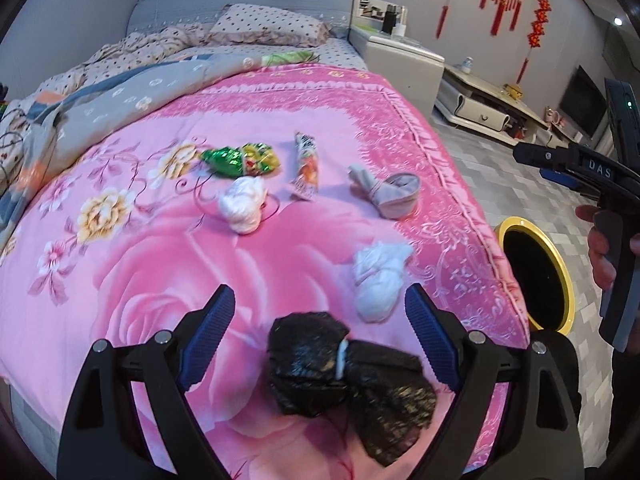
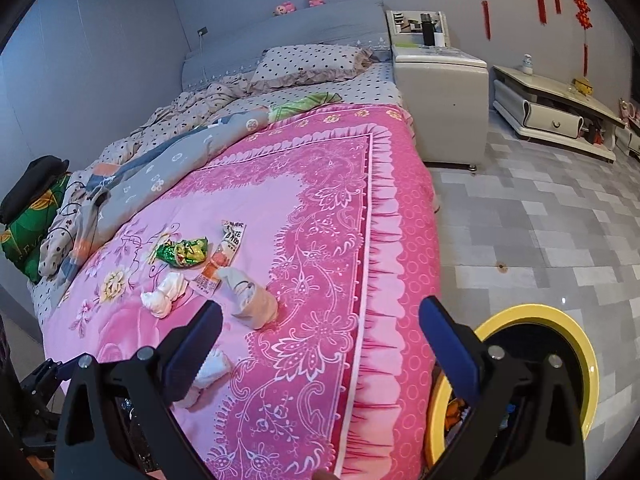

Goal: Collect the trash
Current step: 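Grasp the black plastic bag with the left tool while the right tool grasps the grey sock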

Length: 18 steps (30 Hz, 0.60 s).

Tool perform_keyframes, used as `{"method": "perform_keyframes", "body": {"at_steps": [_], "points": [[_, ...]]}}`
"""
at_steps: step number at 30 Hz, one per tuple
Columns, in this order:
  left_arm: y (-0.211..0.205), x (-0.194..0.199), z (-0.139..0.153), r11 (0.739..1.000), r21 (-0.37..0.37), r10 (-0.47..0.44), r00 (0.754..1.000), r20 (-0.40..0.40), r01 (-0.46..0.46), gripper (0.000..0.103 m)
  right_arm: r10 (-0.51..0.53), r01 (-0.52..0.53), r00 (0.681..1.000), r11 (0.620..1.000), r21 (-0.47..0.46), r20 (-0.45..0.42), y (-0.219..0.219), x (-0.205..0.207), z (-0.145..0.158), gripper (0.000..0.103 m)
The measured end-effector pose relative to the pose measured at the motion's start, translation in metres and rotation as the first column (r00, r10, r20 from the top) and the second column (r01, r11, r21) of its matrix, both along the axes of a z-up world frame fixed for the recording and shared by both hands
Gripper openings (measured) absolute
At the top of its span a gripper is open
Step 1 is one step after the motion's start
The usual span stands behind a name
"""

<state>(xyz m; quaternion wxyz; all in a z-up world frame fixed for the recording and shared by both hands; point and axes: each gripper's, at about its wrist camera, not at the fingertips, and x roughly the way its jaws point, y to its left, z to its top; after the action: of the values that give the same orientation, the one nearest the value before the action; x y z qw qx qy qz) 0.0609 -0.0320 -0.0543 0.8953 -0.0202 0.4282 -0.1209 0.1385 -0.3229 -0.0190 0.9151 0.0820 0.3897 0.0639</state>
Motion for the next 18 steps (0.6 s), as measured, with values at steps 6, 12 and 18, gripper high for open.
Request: {"method": "perform_keyframes", "body": {"at_steps": [6,12,18], "points": [[0.014,-0.001,-0.018,0.999,-0.009,0.033,0.999,-0.040,-0.034,0.083,0.035,-0.037,0.998,0.999,-0.030,-0.042,0.031,0.022,-0.021,0.095],[0.020,0.000,-0.033,0.999,-0.021,0.044,0.996,-0.074,-0.046,0.083,0.024,-0.030,0.997,0.996,-0.078,-0.068,0.051,0.040,-0.045,0.095],[0.018,0.005,-0.046,0.998,-0.037,0.037,0.994,-0.101,-0.041,0.083,0.045,-0.050,0.997,0.994,-0.093,-0.058,0.067,0.056,-0.062,0.095]]}}
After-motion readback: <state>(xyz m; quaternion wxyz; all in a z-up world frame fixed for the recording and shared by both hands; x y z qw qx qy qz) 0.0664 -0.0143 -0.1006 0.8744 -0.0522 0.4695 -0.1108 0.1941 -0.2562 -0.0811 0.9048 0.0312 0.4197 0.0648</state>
